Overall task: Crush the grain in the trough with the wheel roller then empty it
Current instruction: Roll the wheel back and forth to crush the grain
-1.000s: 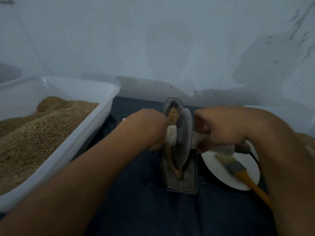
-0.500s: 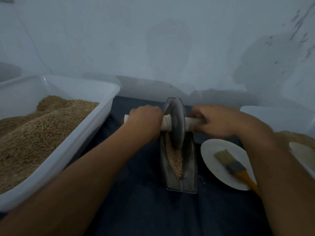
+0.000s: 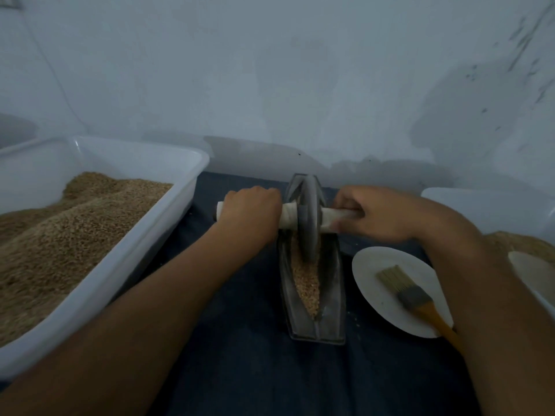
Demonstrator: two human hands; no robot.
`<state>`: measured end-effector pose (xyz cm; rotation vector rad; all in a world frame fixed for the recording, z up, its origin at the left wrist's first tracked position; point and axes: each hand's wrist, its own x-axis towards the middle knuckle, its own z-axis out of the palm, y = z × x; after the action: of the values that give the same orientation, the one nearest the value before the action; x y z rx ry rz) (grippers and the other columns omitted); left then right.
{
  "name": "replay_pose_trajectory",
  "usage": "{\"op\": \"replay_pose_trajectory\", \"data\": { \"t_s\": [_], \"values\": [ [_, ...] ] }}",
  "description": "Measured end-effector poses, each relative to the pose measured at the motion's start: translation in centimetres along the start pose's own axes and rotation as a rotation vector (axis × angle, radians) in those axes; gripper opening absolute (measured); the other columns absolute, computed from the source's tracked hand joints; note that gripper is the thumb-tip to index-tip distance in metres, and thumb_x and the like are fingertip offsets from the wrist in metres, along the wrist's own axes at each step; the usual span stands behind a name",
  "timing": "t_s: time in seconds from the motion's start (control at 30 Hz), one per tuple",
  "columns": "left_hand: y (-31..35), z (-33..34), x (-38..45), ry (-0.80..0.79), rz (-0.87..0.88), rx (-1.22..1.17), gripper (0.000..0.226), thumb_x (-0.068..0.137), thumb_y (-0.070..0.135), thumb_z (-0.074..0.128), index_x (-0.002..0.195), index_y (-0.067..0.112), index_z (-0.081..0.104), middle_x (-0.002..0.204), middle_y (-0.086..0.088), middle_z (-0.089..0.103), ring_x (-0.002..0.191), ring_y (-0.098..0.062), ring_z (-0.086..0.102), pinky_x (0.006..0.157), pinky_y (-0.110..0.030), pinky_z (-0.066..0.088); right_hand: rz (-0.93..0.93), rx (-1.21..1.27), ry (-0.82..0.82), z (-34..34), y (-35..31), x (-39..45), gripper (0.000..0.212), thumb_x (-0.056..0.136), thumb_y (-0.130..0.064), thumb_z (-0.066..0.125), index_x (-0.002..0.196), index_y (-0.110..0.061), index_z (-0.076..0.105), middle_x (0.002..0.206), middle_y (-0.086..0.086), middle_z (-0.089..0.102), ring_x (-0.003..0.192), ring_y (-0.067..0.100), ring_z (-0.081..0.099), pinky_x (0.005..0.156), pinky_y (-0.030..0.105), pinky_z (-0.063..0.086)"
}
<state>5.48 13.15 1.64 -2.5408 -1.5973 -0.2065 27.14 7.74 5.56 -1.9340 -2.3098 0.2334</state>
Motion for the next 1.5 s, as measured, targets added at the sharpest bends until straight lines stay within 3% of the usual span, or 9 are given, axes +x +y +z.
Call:
{"op": "replay_pose_trajectory", "data": {
  "t_s": [0.13, 0.27, 0.43, 0.7, 0.83, 0.97, 1.13, 1.3, 1.5],
  "values": [
    [0.8, -2.5, -1.1, -0.299, 0.011, 0.050, 0.025, 0.082, 0.025, 0.073, 0.096, 0.011, 0.057, 0.077, -0.001, 0.046, 0.083, -0.023, 0.055, 0.083, -0.038, 0.053, -0.017, -0.081, -0.099, -1.4, -2.1, -1.7, 0.031, 0.077, -0.050, 0.077, 0.086, -0.032, 0.052, 0.078, -0.009, 0.059, 0.069, 0.009, 0.056, 0.055, 0.028, 0.036],
    [2.2, -4.7, -2.4, -0.450, 0.066, 0.191, 0.038, 0.083, 0.029, 0.076, 0.072, 0.013, 0.044, 0.072, -0.004, 0.047, 0.071, -0.019, 0.052, 0.072, -0.031, 0.048, -0.028, -0.235, -0.177, -2.3, -4.2, -3.0, 0.042, 0.070, -0.053, 0.081, 0.087, -0.033, 0.048, 0.082, -0.011, 0.055, 0.070, 0.003, 0.052, 0.054, 0.024, 0.034],
    [2.8, -5.4, -2.9, -0.490, 0.087, 0.200, 0.020, 0.086, 0.024, 0.072, 0.089, 0.013, 0.055, 0.081, -0.006, 0.052, 0.079, -0.020, 0.058, 0.079, -0.033, 0.052, -0.002, -0.225, -0.212, -2.4, -4.8, -3.7, 0.054, 0.064, -0.055, 0.084, 0.104, -0.039, 0.052, 0.093, -0.015, 0.059, 0.081, 0.003, 0.056, 0.064, 0.024, 0.044],
    [1.3, -2.8, -1.5, -0.291, 0.042, 0.015, 0.035, 0.080, 0.017, 0.072, 0.069, 0.015, 0.039, 0.072, -0.002, 0.043, 0.075, -0.020, 0.049, 0.071, -0.036, 0.045, 0.034, -0.169, -0.133, -1.4, -2.9, -1.9, 0.037, 0.074, -0.056, 0.077, 0.089, -0.035, 0.050, 0.088, -0.015, 0.058, 0.076, 0.003, 0.055, 0.059, 0.028, 0.039],
    [0.4, -0.9, -0.7, -0.103, 0.004, -0.048, 0.027, 0.085, 0.016, 0.066, 0.084, 0.019, 0.039, 0.075, 0.002, 0.037, 0.079, -0.021, 0.046, 0.071, -0.037, 0.039, 0.040, -0.074, -0.014, -0.3, -1.1, -0.6, 0.027, 0.085, -0.055, 0.067, 0.099, -0.037, 0.052, 0.093, -0.012, 0.060, 0.079, 0.006, 0.054, 0.060, 0.030, 0.038],
    [0.3, 0.5, -0.1, 0.077, -0.007, -0.020, 0.025, 0.086, 0.018, 0.066, 0.095, 0.018, 0.042, 0.100, -0.004, 0.057, 0.091, -0.026, 0.058, 0.074, -0.036, 0.035, 0.029, -0.028, 0.115, 0.9, 0.0, 0.4, 0.029, 0.094, -0.050, 0.058, 0.120, -0.035, 0.054, 0.101, -0.011, 0.057, 0.078, 0.002, 0.050, 0.059, 0.021, 0.033],
    [0.2, 0.8, 0.3, 0.136, 0.015, 0.005, 0.027, 0.086, 0.021, 0.067, 0.105, 0.016, 0.049, 0.106, -0.006, 0.059, 0.096, -0.027, 0.060, 0.075, -0.036, 0.033, 0.034, -0.005, 0.111, 1.0, 0.3, 0.6, 0.022, 0.093, -0.051, 0.060, 0.110, -0.038, 0.055, 0.098, -0.013, 0.059, 0.080, -0.004, 0.049, 0.061, 0.025, 0.036],
    [0.3, -1.0, -0.6, -0.105, 0.025, 0.007, 0.022, 0.084, 0.022, 0.070, 0.095, 0.015, 0.051, 0.106, -0.007, 0.060, 0.095, -0.027, 0.059, 0.073, -0.036, 0.040, 0.038, -0.068, -0.023, -0.6, -1.1, -0.7, 0.028, 0.082, -0.054, 0.071, 0.093, -0.034, 0.054, 0.087, -0.012, 0.062, 0.077, 0.007, 0.058, 0.061, 0.030, 0.042],
    [1.9, -4.1, -2.3, -0.395, 0.087, 0.175, 0.040, 0.082, 0.026, 0.076, 0.069, 0.014, 0.041, 0.071, -0.003, 0.048, 0.058, -0.014, 0.045, 0.064, -0.031, 0.045, 0.020, -0.256, -0.168, -2.2, -4.2, -3.0, 0.044, 0.068, -0.059, 0.079, 0.089, -0.037, 0.047, 0.086, -0.014, 0.055, 0.074, 0.003, 0.052, 0.056, 0.026, 0.036]
  ]
}}
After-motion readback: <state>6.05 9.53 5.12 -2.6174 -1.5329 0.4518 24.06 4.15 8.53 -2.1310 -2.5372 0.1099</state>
